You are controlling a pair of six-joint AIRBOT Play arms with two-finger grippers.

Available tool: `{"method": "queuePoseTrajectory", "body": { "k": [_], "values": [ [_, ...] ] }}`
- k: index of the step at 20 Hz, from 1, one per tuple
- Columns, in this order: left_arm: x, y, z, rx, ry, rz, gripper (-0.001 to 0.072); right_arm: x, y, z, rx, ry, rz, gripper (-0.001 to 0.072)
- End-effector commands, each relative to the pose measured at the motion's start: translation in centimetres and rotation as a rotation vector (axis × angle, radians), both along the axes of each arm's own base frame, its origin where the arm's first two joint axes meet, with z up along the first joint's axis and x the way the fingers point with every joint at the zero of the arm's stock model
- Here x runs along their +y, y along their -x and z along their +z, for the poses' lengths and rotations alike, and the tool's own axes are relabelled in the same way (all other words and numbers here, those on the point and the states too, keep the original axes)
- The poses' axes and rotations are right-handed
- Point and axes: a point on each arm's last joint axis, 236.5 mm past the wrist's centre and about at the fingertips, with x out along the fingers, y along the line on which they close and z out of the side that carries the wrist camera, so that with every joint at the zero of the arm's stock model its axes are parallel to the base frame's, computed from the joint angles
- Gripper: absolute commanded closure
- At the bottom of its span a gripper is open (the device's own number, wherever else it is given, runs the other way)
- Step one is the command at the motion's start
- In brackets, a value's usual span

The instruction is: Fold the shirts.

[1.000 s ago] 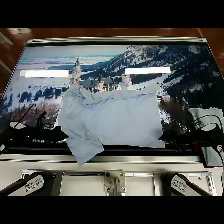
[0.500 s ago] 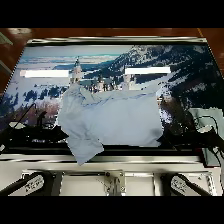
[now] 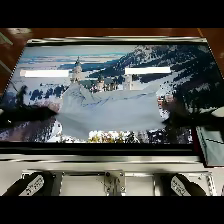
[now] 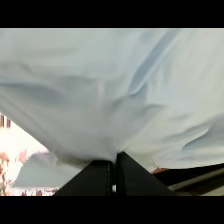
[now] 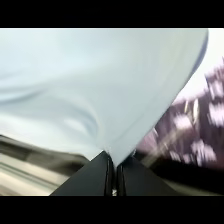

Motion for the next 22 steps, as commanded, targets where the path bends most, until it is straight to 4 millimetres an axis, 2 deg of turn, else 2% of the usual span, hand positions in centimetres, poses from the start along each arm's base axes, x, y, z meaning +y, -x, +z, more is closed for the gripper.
{"method": "queuePoseTrajectory", "body": {
  "k": [1, 2, 3, 4, 5, 6, 7, 8, 10, 11, 14, 16, 19, 20, 22],
  "values": [
    [0.3, -1.6, 21.3, -0.514, -0.139, 0.007, 0.0668, 0.6, -3.4, 19.7, -0.562, 0.144, 0.084, 0.0646],
    [0.0, -0.2, 28.4, -0.693, -0.195, 0.017, 0.0667, 0.3, -3.2, 26.5, -0.756, 0.232, 0.054, 0.0646],
    [-0.4, 2.2, 35.4, -0.872, -0.252, 0.03, 0.0667, -0.1, -2.0, 34.0, -0.962, 0.324, -0.011, 0.0646],
    [-1.0, 4.9, 40.9, -1.006, -0.291, 0.052, 0.0667, -0.2, 0.1, 39.9, -1.114, 0.387, -0.073, 0.0646],
    [-1.2, 8.0, 45.4, -1.104, -0.306, 0.104, 0.0668, -0.3, 2.6, 44.6, -1.234, 0.449, -0.134, 0.0647],
    [-1.1, 10.9, 48.6, -1.172, -0.33, 0.16, 0.0667, -0.4, 5.5, 48.3, -1.32, 0.507, -0.189, 0.0647],
    [-1.0, 13.5, 50.7, -1.225, -0.383, 0.196, 0.0668, -0.8, 8.2, 50.9, -1.371, 0.56, -0.252, 0.0647],
    [-0.7, 16.1, 52.0, -1.262, -0.46, 0.226, 0.0667, -1.3, 10.5, 52.5, -1.4, 0.6, -0.315, 0.0647],
    [0.3, 20.0, 52.5, -1.259, -0.542, 0.304, 0.0667, -2.3, 14.5, 53.6, -1.396, 0.683, -0.4, 0.0647],
    [0.4, 21.3, 52.0, -1.242, -0.571, 0.316, 0.0668, -2.6, 15.8, 52.9, -1.358, 0.711, -0.416, 0.0646],
    [0.2, 23.7, 48.8, -1.14, -0.62, 0.291, 0.0668, -2.5, 17.7, 48.1, -1.168, 0.738, -0.371, 0.0646],
    [0.0, 23.9, 46.3, -1.047, -0.635, 0.252, 0.0667, -2.7, 18.3, 45.1, -1.044, 0.742, -0.345, 0.0646],
    [0.6, 23.3, 44.4, -0.962, -0.645, 0.239, 0.0668, -3.4, 18.3, 44.3, -0.993, 0.747, -0.364, 0.0647],
    [1.4, 22.6, 43.8, -0.929, -0.651, 0.252, 0.0667, -3.9, 18.0, 43.2, -0.933, 0.747, -0.362, 0.0647],
    [2.2, 20.5, 40.8, -0.813, -0.638, 0.231, 0.0667, -4.5, 16.4, 40.1, -0.796, 0.719, -0.313, 0.0647]
  ]
}}
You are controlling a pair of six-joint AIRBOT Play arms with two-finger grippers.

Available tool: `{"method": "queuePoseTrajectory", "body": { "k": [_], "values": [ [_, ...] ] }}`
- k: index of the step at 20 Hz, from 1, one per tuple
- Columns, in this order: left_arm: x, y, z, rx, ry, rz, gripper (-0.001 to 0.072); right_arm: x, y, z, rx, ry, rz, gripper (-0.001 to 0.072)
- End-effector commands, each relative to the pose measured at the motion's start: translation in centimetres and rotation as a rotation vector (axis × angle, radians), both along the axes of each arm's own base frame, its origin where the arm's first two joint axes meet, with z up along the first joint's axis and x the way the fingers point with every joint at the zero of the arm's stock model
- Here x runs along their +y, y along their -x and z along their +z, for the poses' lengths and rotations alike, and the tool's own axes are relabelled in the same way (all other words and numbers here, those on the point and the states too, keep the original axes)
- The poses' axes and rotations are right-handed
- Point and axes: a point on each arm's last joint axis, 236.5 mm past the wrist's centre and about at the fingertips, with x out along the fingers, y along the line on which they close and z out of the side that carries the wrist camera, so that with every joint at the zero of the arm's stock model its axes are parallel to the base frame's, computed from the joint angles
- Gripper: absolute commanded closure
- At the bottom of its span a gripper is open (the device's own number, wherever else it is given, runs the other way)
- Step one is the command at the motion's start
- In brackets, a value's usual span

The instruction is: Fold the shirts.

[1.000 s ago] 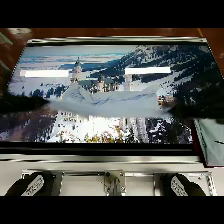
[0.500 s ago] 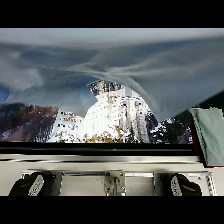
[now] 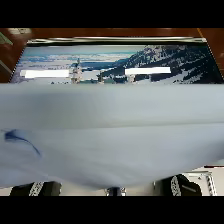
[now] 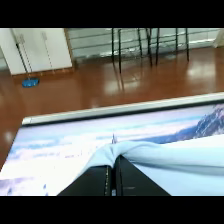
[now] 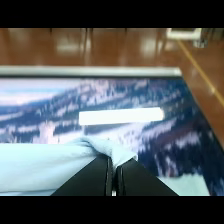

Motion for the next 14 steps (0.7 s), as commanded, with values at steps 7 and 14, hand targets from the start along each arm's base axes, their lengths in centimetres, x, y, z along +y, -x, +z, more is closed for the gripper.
{"method": "queuePoseTrajectory", "body": {
  "k": [7, 14],
  "values": [
    [4.5, -12.6, -22.8, 0.663, 0.195, 0.024, 0.0668, -3.6, -9.4, -27.0, 0.87, -0.246, 0.033, 0.0647],
    [4.4, -28.9, -38.0, 0.73, 0.375, -0.048, 0.0668, 0.7, -28.6, -38.5, 0.693, -0.273, 0.147, 0.0647]
  ]
}}
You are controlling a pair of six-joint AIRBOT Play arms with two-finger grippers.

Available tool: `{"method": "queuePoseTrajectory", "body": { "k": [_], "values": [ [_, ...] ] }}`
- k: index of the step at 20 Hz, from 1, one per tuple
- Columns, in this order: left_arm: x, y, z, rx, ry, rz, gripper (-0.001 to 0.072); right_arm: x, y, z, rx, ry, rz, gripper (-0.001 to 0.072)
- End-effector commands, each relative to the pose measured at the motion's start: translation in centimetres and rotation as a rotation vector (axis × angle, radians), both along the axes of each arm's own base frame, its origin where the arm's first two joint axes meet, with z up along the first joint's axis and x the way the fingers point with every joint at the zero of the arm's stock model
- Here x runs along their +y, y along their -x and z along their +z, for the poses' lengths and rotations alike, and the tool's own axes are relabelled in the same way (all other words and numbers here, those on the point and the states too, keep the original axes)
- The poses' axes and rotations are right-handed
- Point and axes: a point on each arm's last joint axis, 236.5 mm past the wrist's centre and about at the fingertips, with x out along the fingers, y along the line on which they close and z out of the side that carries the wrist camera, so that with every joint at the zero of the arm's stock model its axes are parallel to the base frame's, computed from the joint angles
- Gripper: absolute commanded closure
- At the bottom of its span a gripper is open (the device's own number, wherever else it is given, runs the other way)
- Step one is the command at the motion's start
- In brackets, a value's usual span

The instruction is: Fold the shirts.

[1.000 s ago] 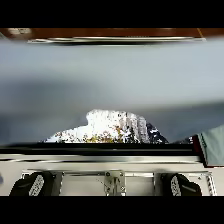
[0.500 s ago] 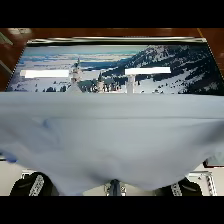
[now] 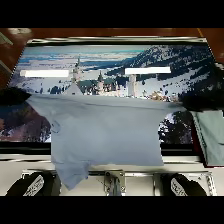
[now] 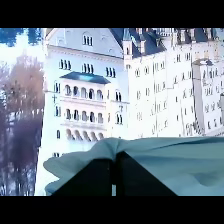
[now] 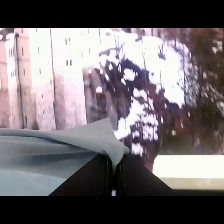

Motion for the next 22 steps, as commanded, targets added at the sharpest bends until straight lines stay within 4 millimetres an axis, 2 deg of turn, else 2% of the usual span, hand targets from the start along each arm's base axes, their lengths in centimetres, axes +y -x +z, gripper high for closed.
{"method": "queuePoseTrajectory", "body": {
  "k": [1, 3, 6, 9, 12, 14, 17, 20, 22],
  "values": [
    [0.5, -7.7, -6.1, -0.025, 0.078, 0.049, 0.0667, 3.9, -10.7, -4.0, -0.227, -0.034, -0.009, 0.0647],
    [1.5, -11.4, -7.3, -0.054, 0.113, 0.105, 0.0667, 5.1, -15.9, -3.9, -0.403, -0.068, -0.071, 0.0647],
    [2.6, -15.9, -7.6, -0.134, 0.172, 0.191, 0.0667, 4.5, -20.7, -3.2, -0.604, -0.105, -0.159, 0.0647],
    [1.9, -18.8, -9.2, -0.183, 0.152, 0.209, 0.0667, 3.7, -22.8, -4.1, -0.683, -0.102, -0.196, 0.0647],
    [0.0, -19.9, -12.7, -0.144, 0.146, 0.191, 0.0667, 3.8, -23.2, -7.7, -0.618, -0.105, -0.208, 0.0647],
    [-0.6, -19.9, -14.8, -0.101, 0.149, 0.182, 0.0666, 4.1, -22.7, -9.9, -0.549, -0.124, -0.219, 0.0647],
    [-1.8, -18.2, -17.0, -0.001, 0.14, 0.117, 0.0667, 4.2, -21.5, -11.7, -0.456, -0.119, -0.204, 0.0647],
    [-2.2, -14.9, -18.2, 0.153, 0.088, -0.003, 0.0667, 3.6, -19.1, -12.3, -0.336, -0.127, -0.202, 0.0647],
    [-1.8, -11.6, -19.3, 0.301, 0.013, -0.101, 0.0668, 3.2, -16.2, -13.2, -0.197, -0.134, -0.194, 0.0647]
  ]
}}
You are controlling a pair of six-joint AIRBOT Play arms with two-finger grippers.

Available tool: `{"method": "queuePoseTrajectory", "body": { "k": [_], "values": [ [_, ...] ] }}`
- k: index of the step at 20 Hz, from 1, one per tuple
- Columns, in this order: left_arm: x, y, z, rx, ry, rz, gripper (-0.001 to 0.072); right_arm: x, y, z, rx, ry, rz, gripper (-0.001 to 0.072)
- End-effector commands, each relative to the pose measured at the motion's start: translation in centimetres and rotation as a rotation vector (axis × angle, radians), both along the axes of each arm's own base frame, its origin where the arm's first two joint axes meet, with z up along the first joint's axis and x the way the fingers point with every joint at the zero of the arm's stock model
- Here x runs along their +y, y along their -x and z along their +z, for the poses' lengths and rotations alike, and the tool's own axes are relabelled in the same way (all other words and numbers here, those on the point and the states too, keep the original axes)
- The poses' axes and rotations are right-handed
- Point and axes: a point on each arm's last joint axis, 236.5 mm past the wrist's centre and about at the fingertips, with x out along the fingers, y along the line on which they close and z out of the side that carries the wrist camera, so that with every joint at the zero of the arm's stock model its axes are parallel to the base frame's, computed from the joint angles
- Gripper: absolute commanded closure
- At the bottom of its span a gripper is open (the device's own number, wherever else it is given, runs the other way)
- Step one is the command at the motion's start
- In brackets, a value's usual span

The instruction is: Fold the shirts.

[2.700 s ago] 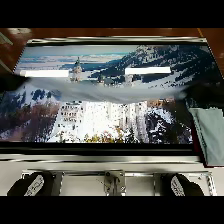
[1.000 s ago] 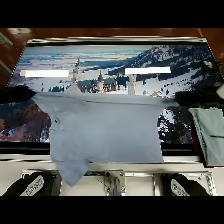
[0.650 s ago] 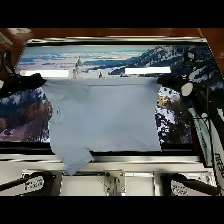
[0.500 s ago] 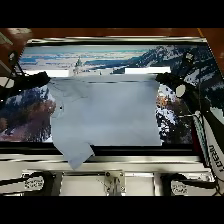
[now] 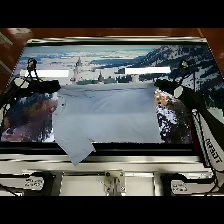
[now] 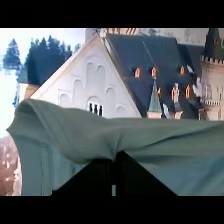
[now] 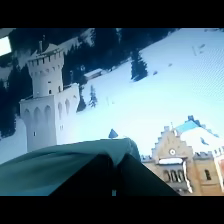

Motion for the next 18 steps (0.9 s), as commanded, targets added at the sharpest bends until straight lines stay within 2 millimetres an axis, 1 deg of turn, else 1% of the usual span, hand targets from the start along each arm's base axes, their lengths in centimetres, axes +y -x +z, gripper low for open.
{"method": "queuePoseTrajectory", "body": {
  "k": [1, 2, 3, 4, 7, 9, 10, 11, 12, 13, 14, 15, 16, 17, 18],
  "values": [
    [0.6, 6.2, -2.7, 0.268, -0.103, -0.179, 0.0668, -0.2, 5.2, -2.7, 0.259, -0.037, 0.04, 0.0647],
    [0.8, 7.7, -3.4, 0.333, -0.115, -0.2, 0.0668, 0.0, 6.7, -3.7, 0.335, -0.049, 0.053, 0.0647],
    [0.8, 8.6, -4.1, 0.383, -0.106, -0.19, 0.0668, 0.3, 8.2, -4.6, 0.406, -0.06, 0.07, 0.0647],
    [0.6, 9.2, -4.7, 0.425, -0.085, -0.172, 0.0668, 0.6, 9.1, -5.5, 0.455, -0.067, 0.08, 0.0647],
    [-0.2, 9.7, -6.2, 0.492, -0.05, -0.125, 0.0667, 2.0, 10.3, -7.2, 0.536, -0.139, 0.083, 0.0646],
    [-0.3, 9.7, -6.5, 0.508, -0.039, -0.099, 0.0665, 2.7, 10.3, -7.2, 0.538, -0.177, 0.077, 0.0645],
    [-0.2, 9.7, -6.4, 0.511, -0.037, -0.095, 0.0593, 3.0, 10.3, -6.9, 0.536, -0.196, 0.076, 0.0592],
    [0.1, 10.0, -5.9, 0.521, -0.033, -0.097, 0.0427, 3.3, 10.6, -6.3, 0.542, -0.213, 0.084, 0.0383],
    [0.5, 10.4, -5.1, 0.537, -0.025, -0.099, 0.0238, 3.4, 11.2, -5.3, 0.54, -0.19, 0.131, 0.0181],
    [1.1, 10.8, -4.0, 0.546, -0.018, -0.096, 0.0172, 3.2, 11.8, -4.2, 0.534, -0.152, 0.186, 0.0141],
    [2.0, 11.1, -2.5, 0.542, -0.013, -0.088, 0.0172, 2.2, 12.8, -2.8, 0.535, -0.098, 0.219, 0.0141],
    [3.0, 11.9, -1.0, 0.531, -0.015, -0.093, 0.0172, 0.4, 14.1, -1.5, 0.552, -0.034, 0.223, 0.0142],
    [4.2, 12.9, 0.5, 0.521, -0.016, -0.091, 0.0172, -2.2, 16.2, -0.4, 0.603, 0.048, 0.209, 0.0142],
    [5.4, 14.4, 1.6, 0.522, -0.008, -0.077, 0.017, -5.2, 18.3, 0.5, 0.66, 0.113, 0.165, 0.0143],
    [6.4, 16.4, 1.8, 0.539, 0.006, -0.063, 0.0166, -7.6, 20.5, 1.2, 0.71, 0.133, 0.116, 0.0143]
  ]
}}
